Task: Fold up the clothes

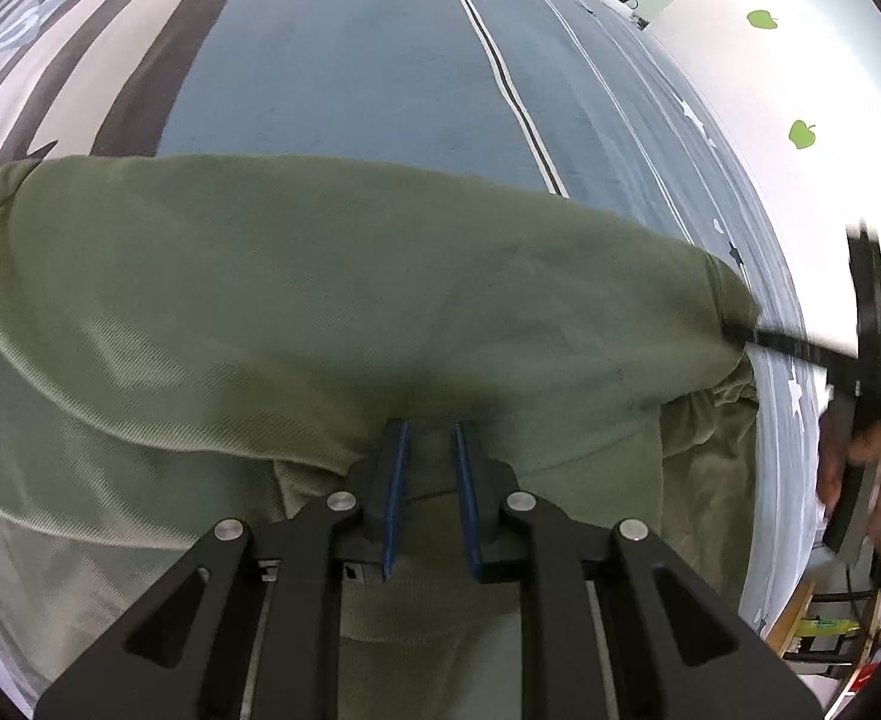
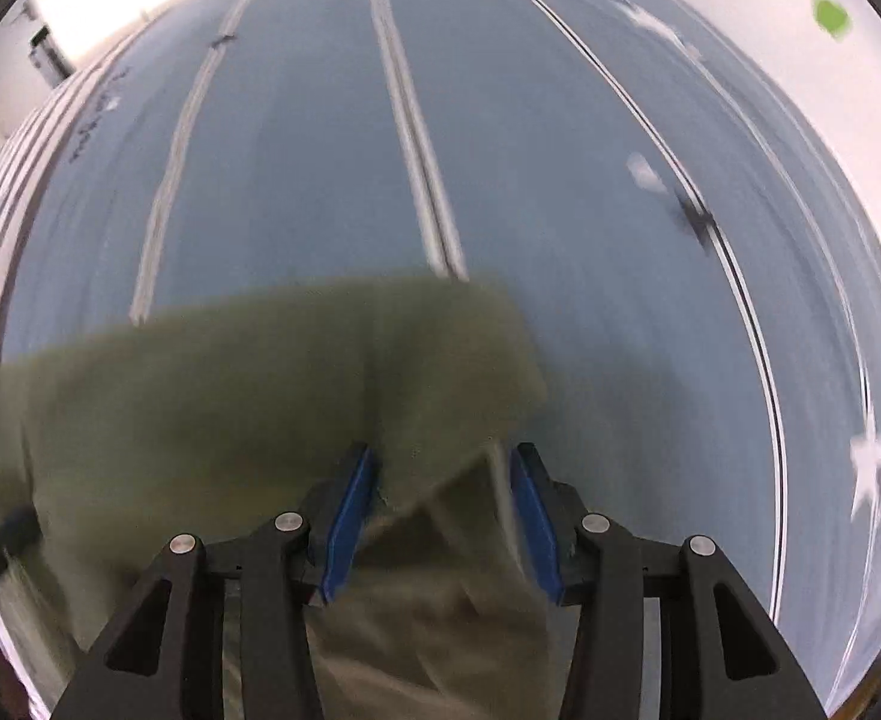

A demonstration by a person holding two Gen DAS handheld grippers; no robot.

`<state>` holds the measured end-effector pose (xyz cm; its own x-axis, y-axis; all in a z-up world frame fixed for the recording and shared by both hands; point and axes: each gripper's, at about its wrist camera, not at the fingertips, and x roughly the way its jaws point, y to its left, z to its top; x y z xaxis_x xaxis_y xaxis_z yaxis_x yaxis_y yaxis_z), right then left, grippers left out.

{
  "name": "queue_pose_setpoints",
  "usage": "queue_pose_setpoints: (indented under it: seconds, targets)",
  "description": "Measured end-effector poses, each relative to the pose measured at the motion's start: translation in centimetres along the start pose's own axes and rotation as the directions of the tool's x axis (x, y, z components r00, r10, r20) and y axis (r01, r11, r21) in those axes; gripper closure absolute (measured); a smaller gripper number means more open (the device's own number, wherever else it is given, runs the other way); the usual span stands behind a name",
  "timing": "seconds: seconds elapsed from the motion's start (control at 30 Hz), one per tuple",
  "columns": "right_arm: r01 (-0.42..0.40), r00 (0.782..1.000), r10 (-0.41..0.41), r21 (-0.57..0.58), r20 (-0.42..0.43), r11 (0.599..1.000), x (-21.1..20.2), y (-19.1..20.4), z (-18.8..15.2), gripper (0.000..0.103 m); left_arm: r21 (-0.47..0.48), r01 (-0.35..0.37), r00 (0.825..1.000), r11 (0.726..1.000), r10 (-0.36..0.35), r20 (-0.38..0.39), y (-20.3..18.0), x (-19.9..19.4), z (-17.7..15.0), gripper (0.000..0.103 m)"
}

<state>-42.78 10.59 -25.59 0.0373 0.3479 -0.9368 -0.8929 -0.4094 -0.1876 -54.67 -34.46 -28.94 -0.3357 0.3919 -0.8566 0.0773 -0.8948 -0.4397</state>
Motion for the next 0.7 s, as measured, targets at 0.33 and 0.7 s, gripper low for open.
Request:
queue_pose_setpoints:
  seconds: [0.33, 0.7]
  targets:
    - [-0.029, 0.975, 0.02, 0.037, 0.22, 0.999, -5.1, -0.2, -1.2, 0.056, -0.022, 0.05, 0.996, 0.998, -0.049, 0.07, 0.9, -1.5, 1.4, 0.088]
    - [-0.079, 0.98, 0.074, 0.022, 0.183, 0.997, -2.8, 3.0, 0.3, 0.056, -0.198, -0.157, 0.948, 0.968, 0.204, 0.244, 11.2, -7.7, 4.3, 0.07]
